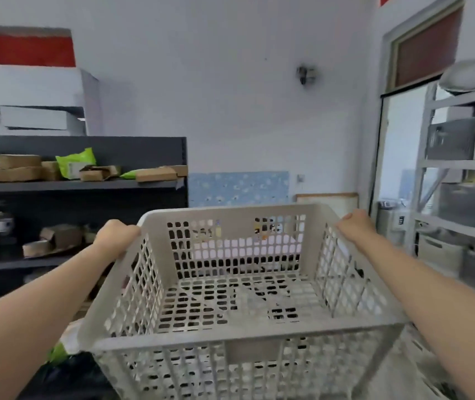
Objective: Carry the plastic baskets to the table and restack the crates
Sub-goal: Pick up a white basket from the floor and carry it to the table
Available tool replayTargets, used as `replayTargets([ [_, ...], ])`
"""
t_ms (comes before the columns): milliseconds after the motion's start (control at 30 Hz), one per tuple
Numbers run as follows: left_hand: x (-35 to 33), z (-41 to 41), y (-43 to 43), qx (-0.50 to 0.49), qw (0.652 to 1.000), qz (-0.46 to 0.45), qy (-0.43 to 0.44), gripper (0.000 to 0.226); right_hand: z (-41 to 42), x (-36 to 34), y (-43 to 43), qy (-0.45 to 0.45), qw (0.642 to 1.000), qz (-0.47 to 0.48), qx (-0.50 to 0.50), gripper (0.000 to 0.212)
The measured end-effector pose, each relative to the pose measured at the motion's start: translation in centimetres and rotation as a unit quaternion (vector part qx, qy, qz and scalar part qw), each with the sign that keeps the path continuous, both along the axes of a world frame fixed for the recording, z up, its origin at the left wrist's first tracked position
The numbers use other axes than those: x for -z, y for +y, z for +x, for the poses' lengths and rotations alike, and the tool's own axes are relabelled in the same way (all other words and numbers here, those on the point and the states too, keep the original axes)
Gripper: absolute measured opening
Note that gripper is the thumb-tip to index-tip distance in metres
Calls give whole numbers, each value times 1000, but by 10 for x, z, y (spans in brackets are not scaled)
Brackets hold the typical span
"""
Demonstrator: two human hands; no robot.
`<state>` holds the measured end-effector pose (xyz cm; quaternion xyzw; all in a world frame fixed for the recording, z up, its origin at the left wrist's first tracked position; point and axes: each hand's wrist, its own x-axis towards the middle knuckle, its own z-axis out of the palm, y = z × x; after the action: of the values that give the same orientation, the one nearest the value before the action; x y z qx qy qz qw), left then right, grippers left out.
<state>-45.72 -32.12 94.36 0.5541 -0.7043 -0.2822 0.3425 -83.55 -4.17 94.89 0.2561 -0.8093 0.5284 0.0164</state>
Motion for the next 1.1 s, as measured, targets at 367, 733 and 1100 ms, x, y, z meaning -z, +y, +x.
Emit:
replayTargets([
  [367,69,-195,-26,81,996,28,-9,34,-140,71,24,-148,986,23,73,42],
  [733,207,-360,-212,93,981,133,-106,37,-316,153,-139,-235,964,117,52,23],
  [1100,263,-531,-368,136,971,142,-138,27,-497,228,-300,-242,961,132,33,10],
])
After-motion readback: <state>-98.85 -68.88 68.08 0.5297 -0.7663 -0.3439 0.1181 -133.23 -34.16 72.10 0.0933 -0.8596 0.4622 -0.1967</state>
